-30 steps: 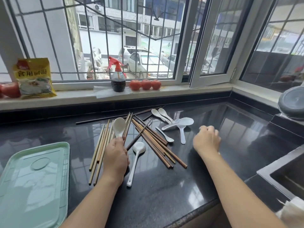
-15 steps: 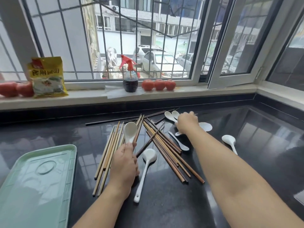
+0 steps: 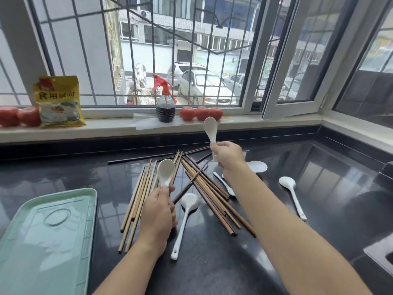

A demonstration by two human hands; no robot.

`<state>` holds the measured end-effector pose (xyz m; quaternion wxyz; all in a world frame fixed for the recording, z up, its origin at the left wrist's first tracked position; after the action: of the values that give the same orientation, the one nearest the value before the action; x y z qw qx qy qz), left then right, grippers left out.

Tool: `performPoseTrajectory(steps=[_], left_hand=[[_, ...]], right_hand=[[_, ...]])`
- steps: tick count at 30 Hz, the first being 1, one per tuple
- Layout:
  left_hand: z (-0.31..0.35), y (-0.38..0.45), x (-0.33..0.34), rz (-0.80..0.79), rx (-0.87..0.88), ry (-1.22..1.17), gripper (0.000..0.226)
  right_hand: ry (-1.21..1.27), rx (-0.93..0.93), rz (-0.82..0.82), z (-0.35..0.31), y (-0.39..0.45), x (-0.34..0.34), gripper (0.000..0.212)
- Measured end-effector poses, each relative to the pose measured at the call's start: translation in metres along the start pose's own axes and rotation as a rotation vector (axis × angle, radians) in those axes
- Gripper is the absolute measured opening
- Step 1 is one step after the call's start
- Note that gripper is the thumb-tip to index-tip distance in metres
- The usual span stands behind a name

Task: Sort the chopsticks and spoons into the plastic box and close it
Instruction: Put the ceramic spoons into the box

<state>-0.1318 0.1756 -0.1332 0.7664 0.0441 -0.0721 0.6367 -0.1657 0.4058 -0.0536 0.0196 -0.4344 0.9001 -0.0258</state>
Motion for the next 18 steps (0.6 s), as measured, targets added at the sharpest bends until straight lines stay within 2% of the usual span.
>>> performPoseTrajectory(steps=[3,6,9,14,18], left_hand=[[-0.001,0.000,-0.002,0.005,0.005,-0.003,0.034],[0.003,-0.005,0.000,-0.021,0.026,0.018,0.036],[0.010,-0.017,0.002,-0.031,0.060,0.094,0.041],[0.014,-0.021,0.002,-0.039,0.083,0.093,0.042],[0.014,-0.019,0.003,-0.049,0.070,0.061,0.044]], right_hand=[[0.310,0.146,-0.225,0.025,-0.073,0.031,0.008],[0.308,0.208,-0.310,0.052,-0.131,0.052,0.009],[0.260,0.224,-0.281,0.063,-0.157,0.062,0.014],[0.012,0.101,-0.160,0.064,-0.148,0.072,0.026],[-0.131,0.041,-0.160,0.058,-0.141,0.072,0.029]])
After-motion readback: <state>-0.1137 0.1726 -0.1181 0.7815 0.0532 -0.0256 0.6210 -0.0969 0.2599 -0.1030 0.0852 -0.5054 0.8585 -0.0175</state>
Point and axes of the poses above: each hand's wrist, its own y-axis towards the middle knuckle, its own x-axis out of the palm, z = x × y, the point moved 7 cm from there along y, towards the middle knuckle, and after that the axes turned 8 degrees about y, right-handed, at the moved point
